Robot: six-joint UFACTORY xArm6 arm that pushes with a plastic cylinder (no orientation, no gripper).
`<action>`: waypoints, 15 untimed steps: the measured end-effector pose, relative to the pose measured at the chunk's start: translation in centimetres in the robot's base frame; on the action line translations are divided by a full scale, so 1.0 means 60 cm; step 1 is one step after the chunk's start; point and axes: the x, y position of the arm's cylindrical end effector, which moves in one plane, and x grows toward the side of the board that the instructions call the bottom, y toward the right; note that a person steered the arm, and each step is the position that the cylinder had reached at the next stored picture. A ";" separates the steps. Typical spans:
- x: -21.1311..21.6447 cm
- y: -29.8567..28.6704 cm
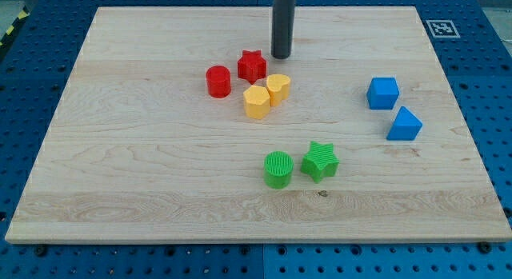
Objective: Slightly push the yellow hexagon towards the bottom left
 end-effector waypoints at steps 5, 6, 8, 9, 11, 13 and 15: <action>0.157 -0.051; 0.168 -0.094; 0.221 -0.152; 0.221 -0.166; 0.119 -0.256; 0.003 -0.188; -0.005 -0.116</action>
